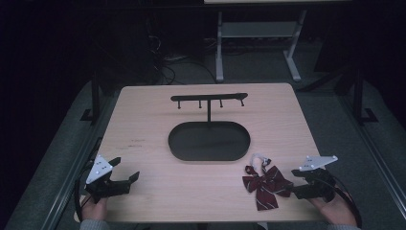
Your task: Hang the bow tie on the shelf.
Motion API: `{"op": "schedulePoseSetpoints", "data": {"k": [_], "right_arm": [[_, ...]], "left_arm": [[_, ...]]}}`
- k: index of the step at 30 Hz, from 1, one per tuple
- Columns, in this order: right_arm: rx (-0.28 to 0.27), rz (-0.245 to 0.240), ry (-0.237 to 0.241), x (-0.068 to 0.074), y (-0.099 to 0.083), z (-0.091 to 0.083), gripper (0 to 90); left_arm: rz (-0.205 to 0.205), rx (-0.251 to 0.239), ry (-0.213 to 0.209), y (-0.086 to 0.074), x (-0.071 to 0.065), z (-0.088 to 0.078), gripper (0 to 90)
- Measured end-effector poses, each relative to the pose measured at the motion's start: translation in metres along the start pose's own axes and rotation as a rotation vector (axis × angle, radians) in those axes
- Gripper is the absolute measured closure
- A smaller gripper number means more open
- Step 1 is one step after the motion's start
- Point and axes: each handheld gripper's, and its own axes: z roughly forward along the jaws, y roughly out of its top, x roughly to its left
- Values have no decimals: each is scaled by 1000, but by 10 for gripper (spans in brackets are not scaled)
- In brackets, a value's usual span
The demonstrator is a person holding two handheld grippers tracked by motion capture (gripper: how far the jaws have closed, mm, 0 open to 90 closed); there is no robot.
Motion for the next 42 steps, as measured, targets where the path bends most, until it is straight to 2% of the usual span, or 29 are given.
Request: {"op": "schedulePoseSetpoints", "data": {"k": [4,9,16,19,23,27,32,42], "right_arm": [[-14,-11,29,0,5,0,328],[18,-57,36,6,17,2,346],[40,-93,54,7,34,5,373],[79,-105,78,6,45,7,412],[107,-132,79,6,59,5,434],[107,-163,75,4,73,8,442],[138,-170,96,3,88,17,457],[171,-217,103,-1,109,24,475]], "left_arm": [[1,7,-2,0,1,0,131],[4,3,-1,0,0,0,131],[1,8,-1,0,1,0,131],[4,6,1,-1,0,0,131],[6,4,2,0,0,0,131],[-4,9,1,-1,1,1,131],[-3,12,0,-1,2,1,131],[-3,13,4,-1,2,1,131]]}}
